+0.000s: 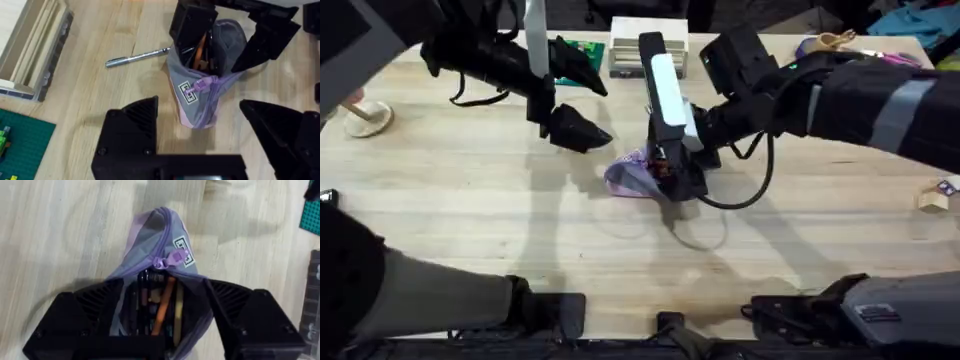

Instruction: Unzip the bag, pick up the pens from the table one at a time and place them inside, then zip the bag closed.

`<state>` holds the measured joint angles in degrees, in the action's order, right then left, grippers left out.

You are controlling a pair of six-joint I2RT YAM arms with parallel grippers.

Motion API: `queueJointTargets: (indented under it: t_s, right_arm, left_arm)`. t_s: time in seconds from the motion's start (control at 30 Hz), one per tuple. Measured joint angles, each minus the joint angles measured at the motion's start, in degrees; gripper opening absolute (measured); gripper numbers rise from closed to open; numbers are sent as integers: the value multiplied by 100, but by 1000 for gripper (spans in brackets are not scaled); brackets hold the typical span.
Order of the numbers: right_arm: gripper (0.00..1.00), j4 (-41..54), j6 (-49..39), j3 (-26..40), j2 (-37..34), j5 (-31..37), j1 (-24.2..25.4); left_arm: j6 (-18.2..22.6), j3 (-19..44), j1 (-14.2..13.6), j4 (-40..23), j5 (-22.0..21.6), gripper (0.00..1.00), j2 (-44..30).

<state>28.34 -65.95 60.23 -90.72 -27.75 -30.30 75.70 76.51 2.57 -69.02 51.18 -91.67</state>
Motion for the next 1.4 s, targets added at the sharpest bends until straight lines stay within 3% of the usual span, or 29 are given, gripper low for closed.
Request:
queueJointTargets:
  t_s: [0.47, 0.83, 0.97, 1.2, 1.4]
  right_arm:
    - [998, -118, -15, 2, 69, -105, 2]
    - [998, -173, 461, 4, 1873, -441, 72]
    - [998, -518, 1425, 4, 2100, -487, 384]
    - [996, -1332, 4093, 4, 2069, -496, 822]
    - [997, -1485, 5154, 4, 2047, -516, 859]
  left_arm:
    - [0, 0, -2, -1, 0, 993, -1]
    - [0, 0, -2, -23, -2, 993, -1]
    - [0, 0, -1, -23, -1, 993, 0]
    - [0, 0, -1, -63, 0, 993, -1]
    - [0, 0, -1, -67, -1, 993, -1]
